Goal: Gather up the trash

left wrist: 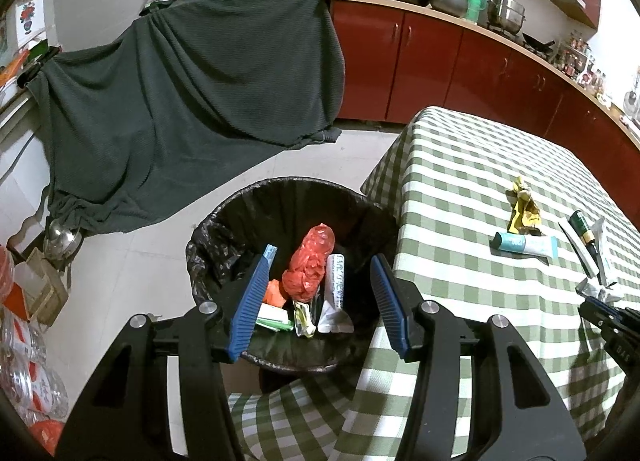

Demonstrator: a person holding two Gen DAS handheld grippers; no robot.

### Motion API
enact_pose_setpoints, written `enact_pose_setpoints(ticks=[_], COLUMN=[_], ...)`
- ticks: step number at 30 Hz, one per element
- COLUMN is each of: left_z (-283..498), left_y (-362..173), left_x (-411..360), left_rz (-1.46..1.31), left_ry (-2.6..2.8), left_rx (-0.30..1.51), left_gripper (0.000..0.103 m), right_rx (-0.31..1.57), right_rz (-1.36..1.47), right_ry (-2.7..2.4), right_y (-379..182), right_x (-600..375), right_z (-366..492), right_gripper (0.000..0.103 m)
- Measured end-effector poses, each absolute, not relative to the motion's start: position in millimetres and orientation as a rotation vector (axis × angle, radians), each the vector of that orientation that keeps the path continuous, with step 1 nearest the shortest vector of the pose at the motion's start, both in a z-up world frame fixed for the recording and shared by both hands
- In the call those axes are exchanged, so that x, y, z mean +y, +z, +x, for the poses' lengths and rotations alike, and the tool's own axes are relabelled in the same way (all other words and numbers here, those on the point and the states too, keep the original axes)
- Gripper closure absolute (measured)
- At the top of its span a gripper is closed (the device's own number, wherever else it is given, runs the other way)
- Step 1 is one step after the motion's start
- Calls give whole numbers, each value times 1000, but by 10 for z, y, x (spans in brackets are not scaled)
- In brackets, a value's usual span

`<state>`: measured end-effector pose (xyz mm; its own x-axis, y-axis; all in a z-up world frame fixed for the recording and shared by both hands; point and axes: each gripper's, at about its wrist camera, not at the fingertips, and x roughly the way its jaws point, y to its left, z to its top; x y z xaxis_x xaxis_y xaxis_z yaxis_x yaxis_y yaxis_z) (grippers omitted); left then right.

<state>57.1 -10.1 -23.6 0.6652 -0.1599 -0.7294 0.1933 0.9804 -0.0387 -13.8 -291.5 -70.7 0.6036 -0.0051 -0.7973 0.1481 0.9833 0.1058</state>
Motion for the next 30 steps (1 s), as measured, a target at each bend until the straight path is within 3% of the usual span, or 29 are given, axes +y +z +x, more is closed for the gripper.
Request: enact_pose_setpoints(ticks=[6,8,10,19,26,30], left_z=[584,588,590,549,529,531], left_y=[-241,-244,-243,-215,-200,-208], left_x=[-66,-48,-35,-74,-117,-123], left_rz=[44,43,44,61,68,63], left_ry=[-193,-188,-182,-184,-190,-188], left_rx=[818,817,815,812,810,813], left_gripper=[51,51,51,51,51,51], right_rx=[869,871,873,891,845,832], right_rz=[152,151,149,167,150,146], right_ry=[-118,-137,-165,-180,-205,-221], right_y=[-548,-530,-542,-676,-598,-581], right_x=[-2963,-3057,-3150,-3372,-3406,-3496], right_z=[-175,-230,-274,-355,-353,-328], right_gripper=[96,87,68,58,57,47])
